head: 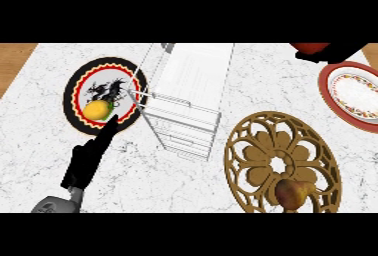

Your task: Pick the bell pepper from the placemat and place it in the tiered shelf

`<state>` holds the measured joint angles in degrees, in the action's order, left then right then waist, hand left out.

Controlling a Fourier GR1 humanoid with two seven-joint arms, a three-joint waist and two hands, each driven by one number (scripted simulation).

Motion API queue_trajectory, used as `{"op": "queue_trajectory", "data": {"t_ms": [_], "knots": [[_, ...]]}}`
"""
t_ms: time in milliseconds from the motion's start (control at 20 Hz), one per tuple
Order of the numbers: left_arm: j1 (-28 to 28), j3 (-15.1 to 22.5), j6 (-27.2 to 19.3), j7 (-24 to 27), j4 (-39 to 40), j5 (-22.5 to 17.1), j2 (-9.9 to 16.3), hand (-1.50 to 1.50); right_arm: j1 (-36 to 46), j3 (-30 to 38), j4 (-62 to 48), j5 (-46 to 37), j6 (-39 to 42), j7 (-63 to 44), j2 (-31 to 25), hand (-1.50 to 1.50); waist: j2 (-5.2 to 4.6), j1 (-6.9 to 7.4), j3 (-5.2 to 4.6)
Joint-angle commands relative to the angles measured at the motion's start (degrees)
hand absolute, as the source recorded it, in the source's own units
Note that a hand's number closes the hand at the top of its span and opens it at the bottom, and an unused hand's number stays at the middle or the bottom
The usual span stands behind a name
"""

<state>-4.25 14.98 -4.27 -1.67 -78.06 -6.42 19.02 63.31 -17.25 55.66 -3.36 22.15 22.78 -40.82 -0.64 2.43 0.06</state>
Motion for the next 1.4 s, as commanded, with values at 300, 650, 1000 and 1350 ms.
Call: {"op": "queue_trajectory", "data": {"t_ms": [300, 650, 1000, 1350], "knots": [[-0.07, -0.85, 1.31, 0.15, 1.83, 0.40, -1.05, 0.00, 19.62, 1.30, -20.23, -7.06, -5.24, -6.09, 15.80, 1.50, -0.27, 0.79, -0.17], [1.42, -0.96, 0.91, -1.80, -1.01, 1.29, -1.03, 0.00, 21.50, -1.56, -27.09, -13.70, -9.42, 1.86, 23.02, 1.50, -0.10, 0.47, -0.10], [-0.91, -2.41, 3.03, 0.47, 1.98, 1.47, -0.63, 0.00, 26.34, -2.55, -36.36, -17.72, -11.12, 2.83, 30.02, 1.50, -0.43, 0.57, -0.16], [-0.33, -1.74, 1.60, -1.56, -0.10, 2.07, -2.18, 0.00, 25.06, 0.59, -40.38, -13.96, -4.05, 2.56, 36.66, 1.50, -0.54, 0.75, -0.14]]}}
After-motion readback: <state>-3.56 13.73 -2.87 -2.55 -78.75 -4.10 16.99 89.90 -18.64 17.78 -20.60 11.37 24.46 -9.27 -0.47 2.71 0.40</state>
